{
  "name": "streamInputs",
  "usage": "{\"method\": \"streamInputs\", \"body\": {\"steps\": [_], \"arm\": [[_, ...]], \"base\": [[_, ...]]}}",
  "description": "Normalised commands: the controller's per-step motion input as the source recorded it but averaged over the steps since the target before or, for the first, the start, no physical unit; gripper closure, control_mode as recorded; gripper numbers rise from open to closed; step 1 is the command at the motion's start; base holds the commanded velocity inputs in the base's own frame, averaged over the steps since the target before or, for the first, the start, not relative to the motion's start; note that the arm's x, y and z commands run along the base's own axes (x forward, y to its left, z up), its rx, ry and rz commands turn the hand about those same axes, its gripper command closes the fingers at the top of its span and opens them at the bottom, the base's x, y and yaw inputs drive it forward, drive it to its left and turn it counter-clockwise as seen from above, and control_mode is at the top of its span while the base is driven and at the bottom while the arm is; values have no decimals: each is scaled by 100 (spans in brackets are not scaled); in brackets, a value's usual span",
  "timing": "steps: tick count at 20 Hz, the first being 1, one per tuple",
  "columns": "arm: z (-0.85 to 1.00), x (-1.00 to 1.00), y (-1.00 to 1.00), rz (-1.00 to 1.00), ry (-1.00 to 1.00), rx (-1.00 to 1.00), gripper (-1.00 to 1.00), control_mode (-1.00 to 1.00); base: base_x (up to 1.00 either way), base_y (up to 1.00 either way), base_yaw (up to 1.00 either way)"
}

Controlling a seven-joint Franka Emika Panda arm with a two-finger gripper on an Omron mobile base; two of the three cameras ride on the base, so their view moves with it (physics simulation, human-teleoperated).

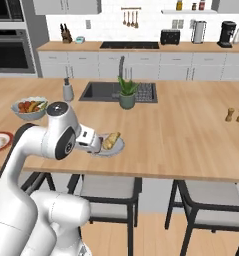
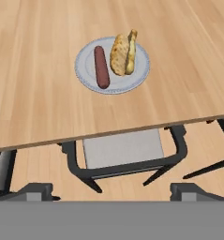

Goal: Place one bun and one sausage from the bowl on each plate.

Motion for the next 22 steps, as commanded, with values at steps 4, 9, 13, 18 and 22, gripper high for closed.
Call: {"method": "streamInputs", "body": {"steps": [4, 9, 13, 18, 22], "arm": [[0, 0, 0, 0, 0, 0, -100, 100], [0, 0, 0, 0, 0, 0, -100, 100], [0, 0, 0, 0, 0, 0, -100, 100], [0, 0, 0, 0, 0, 0, -100, 100], [0, 0, 0, 0, 0, 0, -100, 100]], "base": [[-66, -92, -26], [-4, -100, -29], [13, -100, -24], [33, -100, -20], [60, -100, -9]]}}
